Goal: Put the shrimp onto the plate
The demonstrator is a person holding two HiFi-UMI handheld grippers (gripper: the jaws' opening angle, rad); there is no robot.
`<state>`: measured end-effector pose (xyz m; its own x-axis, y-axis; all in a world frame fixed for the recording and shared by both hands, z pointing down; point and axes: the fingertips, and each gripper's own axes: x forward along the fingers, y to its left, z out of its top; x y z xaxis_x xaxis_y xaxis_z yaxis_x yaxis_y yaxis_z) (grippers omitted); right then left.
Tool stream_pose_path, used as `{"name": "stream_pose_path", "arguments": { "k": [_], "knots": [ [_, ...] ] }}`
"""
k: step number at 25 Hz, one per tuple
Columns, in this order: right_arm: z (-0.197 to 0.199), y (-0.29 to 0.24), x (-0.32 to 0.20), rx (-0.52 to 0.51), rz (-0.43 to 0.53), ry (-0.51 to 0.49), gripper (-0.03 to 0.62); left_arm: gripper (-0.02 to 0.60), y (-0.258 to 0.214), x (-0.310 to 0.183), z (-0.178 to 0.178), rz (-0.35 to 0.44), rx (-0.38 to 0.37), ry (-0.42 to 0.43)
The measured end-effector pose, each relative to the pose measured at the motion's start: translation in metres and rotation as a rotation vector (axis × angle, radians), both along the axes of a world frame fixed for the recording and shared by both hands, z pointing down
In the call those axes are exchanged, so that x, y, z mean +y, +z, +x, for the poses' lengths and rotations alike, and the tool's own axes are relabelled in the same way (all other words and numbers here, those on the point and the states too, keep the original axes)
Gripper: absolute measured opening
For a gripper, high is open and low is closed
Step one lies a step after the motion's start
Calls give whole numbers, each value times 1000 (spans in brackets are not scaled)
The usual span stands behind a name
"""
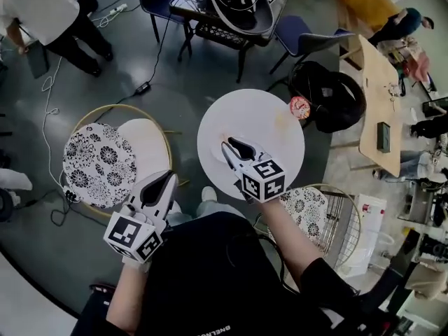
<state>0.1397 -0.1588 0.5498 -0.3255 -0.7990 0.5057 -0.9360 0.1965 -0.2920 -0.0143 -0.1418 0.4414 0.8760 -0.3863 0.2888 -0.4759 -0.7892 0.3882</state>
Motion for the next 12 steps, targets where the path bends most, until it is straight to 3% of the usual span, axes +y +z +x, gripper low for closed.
{"name": "stream_pose_path", "arguments": {
  "k": [8,12],
  "knots": [
    [-7,-61,31,-2,102,47,86,6,-14,-2,29,-5,59,117],
    [-9,-88,45,-54,154,97,81,6,-22,-3,37,2,68,183]
  ]
}}
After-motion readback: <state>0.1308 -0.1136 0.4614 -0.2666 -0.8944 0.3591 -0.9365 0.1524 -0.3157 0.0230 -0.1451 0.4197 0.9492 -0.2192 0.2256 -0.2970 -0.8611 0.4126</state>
